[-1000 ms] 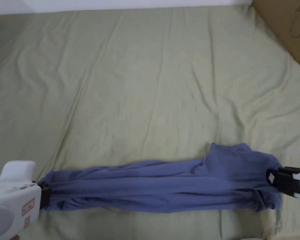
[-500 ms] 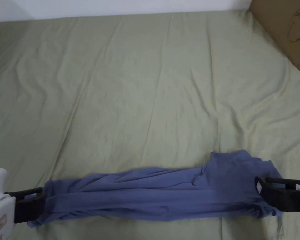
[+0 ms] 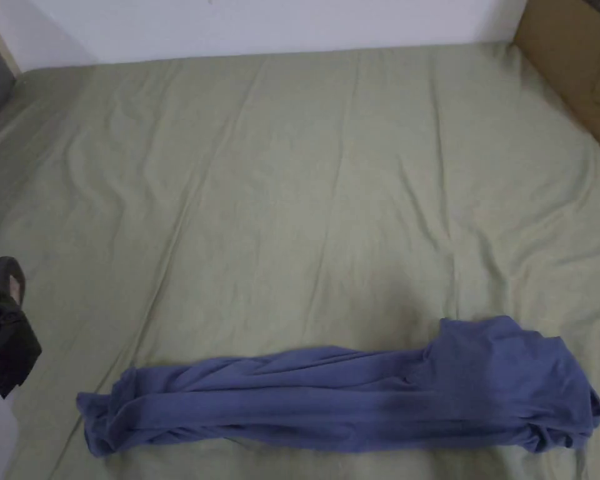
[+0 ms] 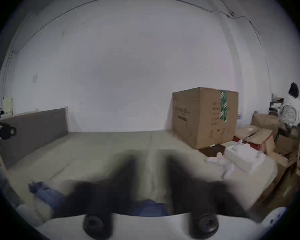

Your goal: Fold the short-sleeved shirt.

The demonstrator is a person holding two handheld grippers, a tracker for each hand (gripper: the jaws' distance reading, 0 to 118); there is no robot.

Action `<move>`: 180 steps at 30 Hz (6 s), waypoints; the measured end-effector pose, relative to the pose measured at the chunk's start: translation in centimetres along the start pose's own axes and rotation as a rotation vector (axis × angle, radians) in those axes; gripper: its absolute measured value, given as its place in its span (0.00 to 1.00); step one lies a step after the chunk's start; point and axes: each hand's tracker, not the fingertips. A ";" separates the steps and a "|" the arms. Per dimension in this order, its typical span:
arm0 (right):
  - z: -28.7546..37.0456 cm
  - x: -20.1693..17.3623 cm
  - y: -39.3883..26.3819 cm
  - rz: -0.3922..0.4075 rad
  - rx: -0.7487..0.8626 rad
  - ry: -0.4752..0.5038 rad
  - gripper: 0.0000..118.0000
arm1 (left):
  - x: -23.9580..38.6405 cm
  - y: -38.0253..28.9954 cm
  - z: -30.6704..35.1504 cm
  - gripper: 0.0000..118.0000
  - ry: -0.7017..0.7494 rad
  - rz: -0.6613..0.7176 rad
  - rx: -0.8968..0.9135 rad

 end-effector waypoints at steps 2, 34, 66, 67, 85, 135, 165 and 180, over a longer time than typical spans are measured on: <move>1.2 -1.0 0.7 -0.015 -0.057 0.021 0.00 | 0.1 -0.2 0.2 0.00 0.018 -0.026 0.016; -1.9 -5.3 1.7 0.031 -0.212 0.157 0.00 | -9.2 -17.4 -18.7 0.97 -0.793 0.635 -0.974; -0.5 -0.3 1.8 -0.075 -0.135 0.142 0.00 | -6.4 -4.3 -14.7 0.16 -0.095 -0.043 -1.003; -0.3 -0.1 1.9 -0.079 -0.133 0.142 0.00 | -4.6 -4.2 -14.7 0.16 -0.145 -0.021 -0.998; 1.1 1.5 2.4 -0.067 -0.144 0.100 0.00 | 6.3 -8.8 -13.3 1.00 -0.556 0.142 -0.939; 0.5 -3.5 3.7 0.021 -0.198 0.180 0.00 | -8.1 -7.7 -13.1 1.00 -0.905 0.556 -0.778; -1.5 -5.0 2.4 0.077 -0.257 0.220 0.00 | -5.5 -17.7 -19.0 0.14 -0.832 0.756 -0.980; -0.7 -1.8 2.1 -0.021 -0.217 0.210 0.00 | -9.6 -4.3 -14.6 0.14 -0.126 0.192 -0.963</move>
